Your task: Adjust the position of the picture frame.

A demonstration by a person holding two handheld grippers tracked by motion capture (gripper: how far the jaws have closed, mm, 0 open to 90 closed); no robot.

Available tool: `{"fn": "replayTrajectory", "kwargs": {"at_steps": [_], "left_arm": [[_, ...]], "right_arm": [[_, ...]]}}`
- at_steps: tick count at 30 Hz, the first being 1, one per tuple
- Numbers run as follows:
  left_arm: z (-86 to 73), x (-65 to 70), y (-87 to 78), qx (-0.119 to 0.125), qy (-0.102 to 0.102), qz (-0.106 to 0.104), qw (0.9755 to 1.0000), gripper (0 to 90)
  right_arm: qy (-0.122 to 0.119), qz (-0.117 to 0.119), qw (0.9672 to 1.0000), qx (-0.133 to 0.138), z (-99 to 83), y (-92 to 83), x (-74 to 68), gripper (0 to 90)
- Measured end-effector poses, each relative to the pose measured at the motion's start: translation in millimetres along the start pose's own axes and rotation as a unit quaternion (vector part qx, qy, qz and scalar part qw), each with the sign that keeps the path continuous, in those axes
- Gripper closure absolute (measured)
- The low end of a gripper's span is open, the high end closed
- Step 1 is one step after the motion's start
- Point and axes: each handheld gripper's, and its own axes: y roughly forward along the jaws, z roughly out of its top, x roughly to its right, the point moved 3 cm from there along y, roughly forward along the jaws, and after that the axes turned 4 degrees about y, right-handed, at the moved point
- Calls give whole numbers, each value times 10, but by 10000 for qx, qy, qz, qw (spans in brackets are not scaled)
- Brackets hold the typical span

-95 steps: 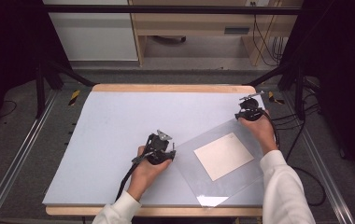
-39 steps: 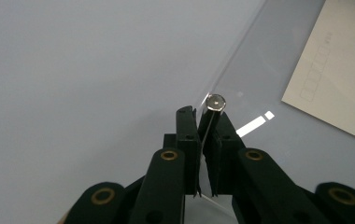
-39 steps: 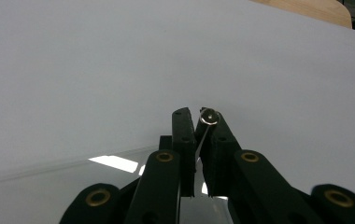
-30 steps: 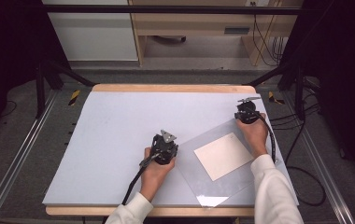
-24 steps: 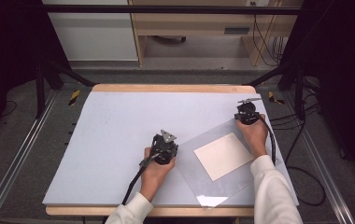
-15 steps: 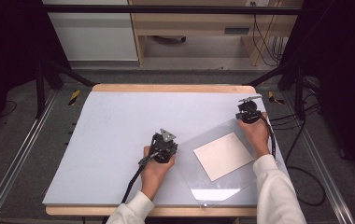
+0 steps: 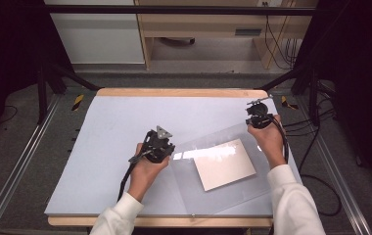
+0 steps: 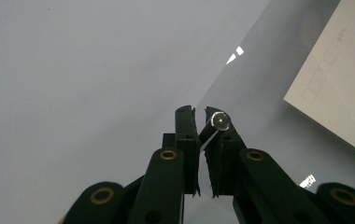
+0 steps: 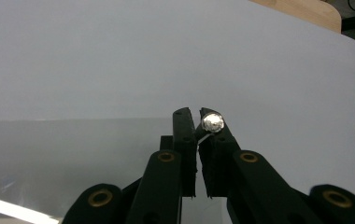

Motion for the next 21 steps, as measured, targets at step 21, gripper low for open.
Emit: {"fn": "replayTrajectory", "kwargs": {"at_steps": [21], "left_arm": [[-407, -569, -350, -142, -3, -112, 9998, 821]], "right_arm": [[-248, 315, 9992, -22, 149, -53, -524, 857]]}}
